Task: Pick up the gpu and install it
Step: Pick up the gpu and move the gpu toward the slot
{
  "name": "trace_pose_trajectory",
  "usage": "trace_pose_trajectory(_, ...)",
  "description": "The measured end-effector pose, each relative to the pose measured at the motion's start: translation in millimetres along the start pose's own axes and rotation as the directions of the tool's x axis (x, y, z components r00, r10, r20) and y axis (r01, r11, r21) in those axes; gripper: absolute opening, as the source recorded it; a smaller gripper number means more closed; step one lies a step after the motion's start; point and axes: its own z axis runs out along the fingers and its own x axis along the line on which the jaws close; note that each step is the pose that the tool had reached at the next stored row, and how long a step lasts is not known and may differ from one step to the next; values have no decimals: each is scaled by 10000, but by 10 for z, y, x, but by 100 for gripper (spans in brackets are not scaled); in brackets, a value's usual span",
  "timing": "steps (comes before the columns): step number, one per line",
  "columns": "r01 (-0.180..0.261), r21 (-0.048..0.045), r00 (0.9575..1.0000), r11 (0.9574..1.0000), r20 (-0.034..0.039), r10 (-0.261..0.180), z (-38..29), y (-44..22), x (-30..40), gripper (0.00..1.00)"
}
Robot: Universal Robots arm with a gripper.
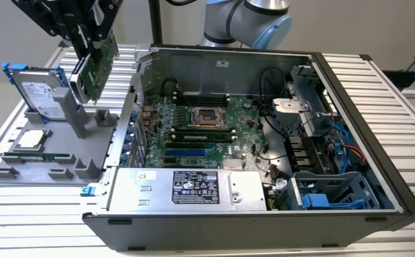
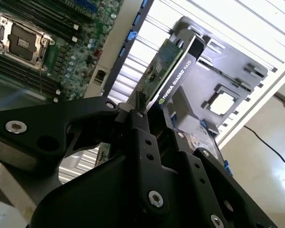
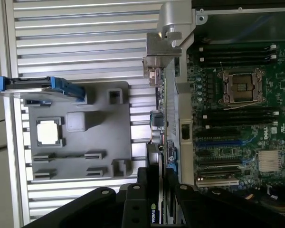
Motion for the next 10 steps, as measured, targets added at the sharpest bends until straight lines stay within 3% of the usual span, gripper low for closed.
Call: trace_pose_trajectory(10,0,0,10000,10000,-1,0,3,10,-136,0)
